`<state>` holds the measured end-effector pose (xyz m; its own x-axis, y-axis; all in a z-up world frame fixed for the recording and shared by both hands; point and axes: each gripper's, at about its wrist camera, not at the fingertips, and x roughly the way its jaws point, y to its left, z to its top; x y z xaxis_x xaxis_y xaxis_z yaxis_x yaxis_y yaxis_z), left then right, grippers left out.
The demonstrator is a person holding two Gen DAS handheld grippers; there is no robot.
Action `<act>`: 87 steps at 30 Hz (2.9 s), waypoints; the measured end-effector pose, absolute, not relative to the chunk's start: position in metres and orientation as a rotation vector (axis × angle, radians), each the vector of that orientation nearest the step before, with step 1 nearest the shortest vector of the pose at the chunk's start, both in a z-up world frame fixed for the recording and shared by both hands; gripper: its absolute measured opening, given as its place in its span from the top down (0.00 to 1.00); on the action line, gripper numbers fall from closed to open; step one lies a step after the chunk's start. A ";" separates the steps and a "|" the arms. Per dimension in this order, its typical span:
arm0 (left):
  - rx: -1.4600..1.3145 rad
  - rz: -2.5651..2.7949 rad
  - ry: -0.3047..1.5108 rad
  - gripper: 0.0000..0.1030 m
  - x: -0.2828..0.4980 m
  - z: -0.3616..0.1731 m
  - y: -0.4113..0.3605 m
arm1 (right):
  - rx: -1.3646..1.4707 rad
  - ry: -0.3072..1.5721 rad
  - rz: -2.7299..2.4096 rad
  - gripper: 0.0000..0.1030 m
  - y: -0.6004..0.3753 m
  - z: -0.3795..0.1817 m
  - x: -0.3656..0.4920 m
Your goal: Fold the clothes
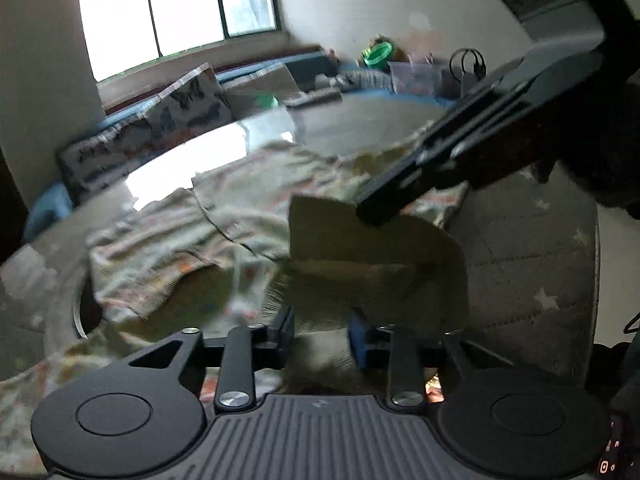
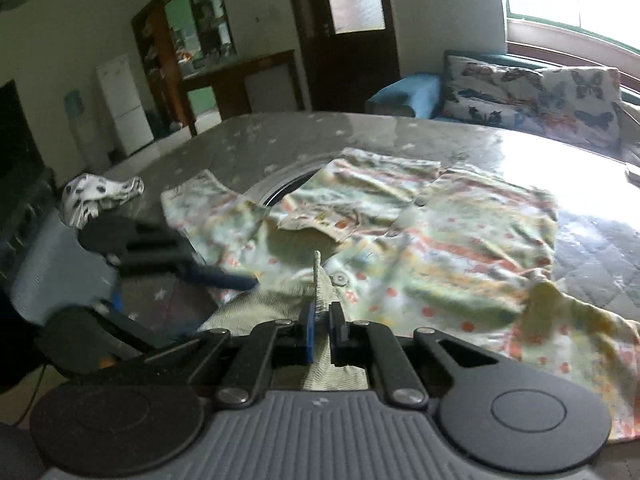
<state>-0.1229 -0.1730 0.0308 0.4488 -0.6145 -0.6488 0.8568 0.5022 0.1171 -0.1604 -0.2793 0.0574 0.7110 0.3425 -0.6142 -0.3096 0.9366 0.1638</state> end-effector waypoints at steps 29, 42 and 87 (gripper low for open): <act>0.315 -1.109 0.633 0.94 -0.124 0.027 -0.177 | 0.099 0.690 0.389 0.94 -0.281 0.054 -0.156; 0.368 -1.090 0.550 0.63 -0.141 0.041 -0.137 | 0.063 0.775 0.458 0.94 -0.256 0.033 -0.148; 0.228 -0.835 0.624 0.56 -0.104 0.037 -0.147 | 0.030 0.780 0.371 0.73 -0.264 0.024 -0.143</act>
<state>-0.1043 -0.1474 0.0371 0.5067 -0.6208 -0.5982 0.7498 0.6598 -0.0497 -0.1429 -0.2645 0.0238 0.6495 0.3375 -0.6813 -0.3154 0.9350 0.1624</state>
